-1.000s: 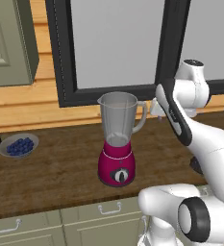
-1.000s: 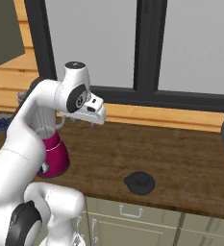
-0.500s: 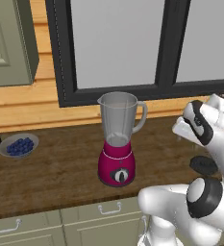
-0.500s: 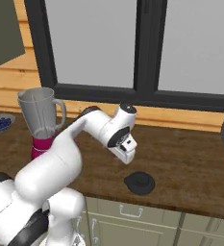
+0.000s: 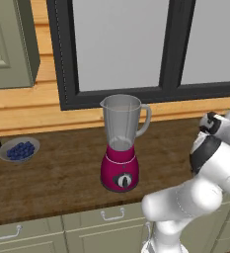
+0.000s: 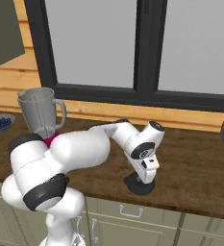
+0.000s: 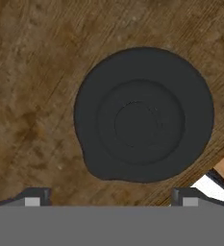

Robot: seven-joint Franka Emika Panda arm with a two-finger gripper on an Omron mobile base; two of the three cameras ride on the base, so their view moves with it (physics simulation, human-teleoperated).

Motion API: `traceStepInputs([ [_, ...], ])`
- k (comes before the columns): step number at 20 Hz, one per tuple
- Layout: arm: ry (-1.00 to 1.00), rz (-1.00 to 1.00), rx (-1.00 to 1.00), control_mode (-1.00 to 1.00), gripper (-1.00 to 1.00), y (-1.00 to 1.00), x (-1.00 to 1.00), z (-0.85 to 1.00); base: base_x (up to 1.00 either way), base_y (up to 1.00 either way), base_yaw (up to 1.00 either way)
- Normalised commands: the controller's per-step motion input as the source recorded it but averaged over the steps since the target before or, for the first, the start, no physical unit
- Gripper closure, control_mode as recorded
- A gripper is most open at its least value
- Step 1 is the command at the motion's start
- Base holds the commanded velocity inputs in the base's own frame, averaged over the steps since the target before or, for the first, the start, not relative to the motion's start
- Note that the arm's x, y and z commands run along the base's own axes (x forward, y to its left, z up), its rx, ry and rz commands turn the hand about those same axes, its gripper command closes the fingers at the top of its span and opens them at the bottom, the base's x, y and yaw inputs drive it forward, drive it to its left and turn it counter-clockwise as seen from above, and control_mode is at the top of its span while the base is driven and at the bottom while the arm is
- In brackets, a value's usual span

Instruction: Close the lid blender by securely placing the lid on top.

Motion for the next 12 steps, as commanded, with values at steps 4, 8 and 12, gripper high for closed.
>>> traceStepInputs([
  [4, 0.21, -0.03, 0.0, -1.0, -1.0, -0.08, 0.06, -0.64, 0.0, 0.0, 0.0],
  [8, 0.02, 0.0, 0.01, -1.0, -1.0, -0.33, 0.02, -0.19, 0.0, 0.0, 0.0],
  [12, 0.02, 0.0, 0.0, -1.0, -1.0, -0.08, 0.09, -0.32, 0.0, 0.0, 0.0],
])
